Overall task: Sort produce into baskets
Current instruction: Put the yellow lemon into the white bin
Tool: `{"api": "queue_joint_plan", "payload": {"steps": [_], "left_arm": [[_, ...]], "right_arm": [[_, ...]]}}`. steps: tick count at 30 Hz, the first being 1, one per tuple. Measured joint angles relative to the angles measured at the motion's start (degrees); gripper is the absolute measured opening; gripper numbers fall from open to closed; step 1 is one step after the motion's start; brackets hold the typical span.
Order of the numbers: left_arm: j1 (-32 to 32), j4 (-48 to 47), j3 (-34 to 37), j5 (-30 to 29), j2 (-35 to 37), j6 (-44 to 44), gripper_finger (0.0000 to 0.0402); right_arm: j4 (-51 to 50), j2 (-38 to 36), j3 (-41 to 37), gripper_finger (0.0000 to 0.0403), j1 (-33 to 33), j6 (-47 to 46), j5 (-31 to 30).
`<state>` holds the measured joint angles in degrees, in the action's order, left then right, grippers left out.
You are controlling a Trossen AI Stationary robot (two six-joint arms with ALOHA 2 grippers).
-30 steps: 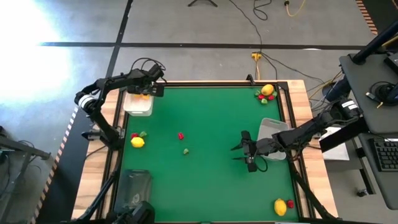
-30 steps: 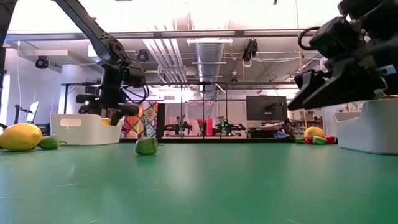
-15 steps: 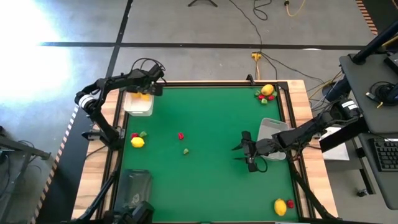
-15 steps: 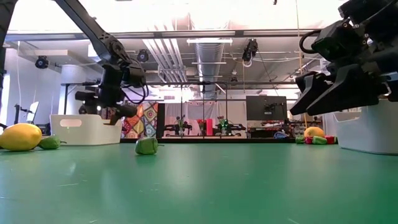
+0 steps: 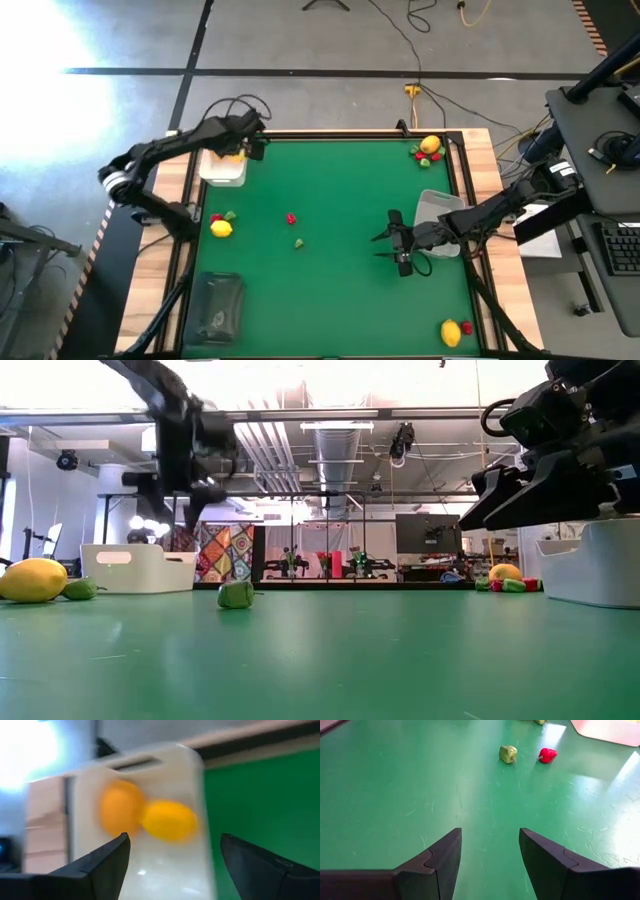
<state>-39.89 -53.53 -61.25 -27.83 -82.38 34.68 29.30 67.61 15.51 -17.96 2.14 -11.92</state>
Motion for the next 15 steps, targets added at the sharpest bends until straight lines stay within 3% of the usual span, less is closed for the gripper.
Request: {"api": "queue_joint_plan", "payload": {"steps": [8,15], "left_arm": [[24.5,-11.2,0.0,13.8,9.0,-4.0,0.028],[40.7,-15.9,0.0,13.7,8.1,-4.0,0.0275]], "right_arm": [[0.0,0.0,0.0,0.0192,0.0,-0.6,0.0],[0.4,0.0,0.0,0.0192,0.0,-0.6,0.0]]}}
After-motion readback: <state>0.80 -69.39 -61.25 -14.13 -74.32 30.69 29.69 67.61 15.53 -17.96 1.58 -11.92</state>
